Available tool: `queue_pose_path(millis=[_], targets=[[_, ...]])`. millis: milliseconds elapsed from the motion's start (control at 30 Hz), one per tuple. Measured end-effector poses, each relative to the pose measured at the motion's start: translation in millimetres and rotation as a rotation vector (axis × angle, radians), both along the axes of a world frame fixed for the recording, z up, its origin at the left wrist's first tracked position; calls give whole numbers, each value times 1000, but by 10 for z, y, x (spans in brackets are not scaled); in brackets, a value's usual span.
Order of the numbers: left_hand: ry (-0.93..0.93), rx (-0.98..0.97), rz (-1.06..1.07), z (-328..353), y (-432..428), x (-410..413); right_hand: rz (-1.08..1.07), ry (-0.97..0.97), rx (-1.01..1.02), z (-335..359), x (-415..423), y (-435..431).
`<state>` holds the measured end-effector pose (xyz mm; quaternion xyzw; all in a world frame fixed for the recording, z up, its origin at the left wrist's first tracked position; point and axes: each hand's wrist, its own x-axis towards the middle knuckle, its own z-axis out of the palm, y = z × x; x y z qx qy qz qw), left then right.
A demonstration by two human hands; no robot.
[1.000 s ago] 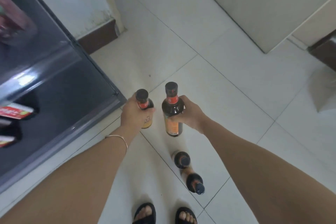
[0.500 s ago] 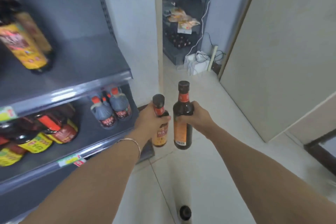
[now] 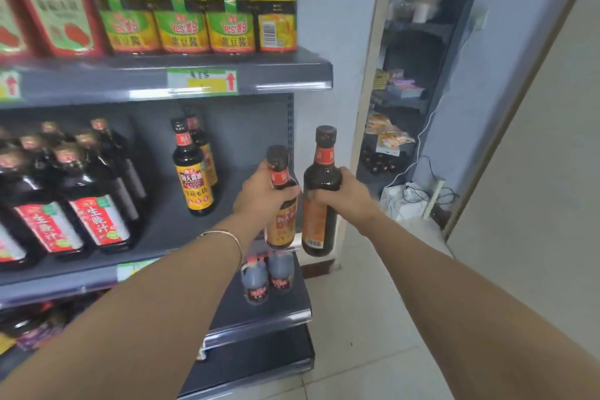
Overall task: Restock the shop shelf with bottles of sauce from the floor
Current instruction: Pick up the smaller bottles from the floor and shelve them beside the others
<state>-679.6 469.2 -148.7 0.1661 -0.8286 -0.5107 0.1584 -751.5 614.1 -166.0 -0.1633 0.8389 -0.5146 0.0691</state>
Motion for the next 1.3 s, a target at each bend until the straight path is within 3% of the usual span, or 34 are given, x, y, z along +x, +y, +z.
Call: queue_pose_path(millis=[167,367,700,1000,1167,1300], targets=[[-53,-75,106,-53,-572,-180,65,12,32,72,-259,-622],[-38,6,138,-132,-1093,-433,44,-8,14,-103,-593,-1127],[-63,-55,176,-298,-1402,-757,89,-63,76,-400,-1104,-1572],[-54,-109,137,-384,-1482,-881,327,-311,-13,-363,-1277,-1433],[21,-71,104,-489,-1434,-832,126,-251,-266,-715,-1067,-1501],[118,-14,98,-575,-1356,-803,-210,-72,-98,-925,-881,-1805]])
